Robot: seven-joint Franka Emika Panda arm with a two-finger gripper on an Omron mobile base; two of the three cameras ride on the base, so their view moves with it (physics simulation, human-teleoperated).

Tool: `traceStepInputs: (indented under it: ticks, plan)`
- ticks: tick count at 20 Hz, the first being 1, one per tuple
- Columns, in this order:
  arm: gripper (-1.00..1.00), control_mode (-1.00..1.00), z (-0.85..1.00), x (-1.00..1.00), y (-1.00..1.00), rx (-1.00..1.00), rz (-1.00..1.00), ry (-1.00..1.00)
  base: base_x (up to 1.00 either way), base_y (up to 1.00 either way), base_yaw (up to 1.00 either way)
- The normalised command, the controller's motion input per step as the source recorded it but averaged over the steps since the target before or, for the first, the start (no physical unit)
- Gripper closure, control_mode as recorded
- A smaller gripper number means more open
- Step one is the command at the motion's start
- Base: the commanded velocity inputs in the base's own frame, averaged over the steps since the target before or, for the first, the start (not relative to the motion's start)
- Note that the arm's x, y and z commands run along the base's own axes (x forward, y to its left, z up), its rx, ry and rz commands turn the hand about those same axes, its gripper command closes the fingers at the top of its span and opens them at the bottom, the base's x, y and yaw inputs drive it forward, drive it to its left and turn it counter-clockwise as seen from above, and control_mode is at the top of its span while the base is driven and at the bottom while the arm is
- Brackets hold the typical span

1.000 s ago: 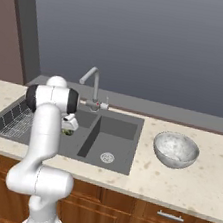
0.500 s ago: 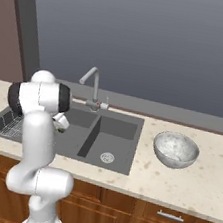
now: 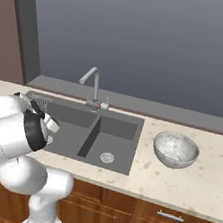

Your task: Pick the broccoli from the sink and place it in the bowl. Then pick the bowl and place it in the microwave. Then close the microwave door and press the start button.

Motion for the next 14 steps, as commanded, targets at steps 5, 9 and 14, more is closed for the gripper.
traceStepInputs:
  ticks: [5, 9, 14]
  plan:
    - [1.0, -1.0, 1.0, -0.61, -0.4, 0.0, -0.09, -0.01, 0.0, 0.0, 0.0]
    - [1.0, -1.0, 1.0, -0.49, -0.49, 0.0, -0.15, 0.0, 0.0, 0.0, 0.0]
    - [1.0, -1.0, 1.0, -0.52, -0.51, 0.0, -0.16, 0.02, 0.0, 0.0, 0.0]
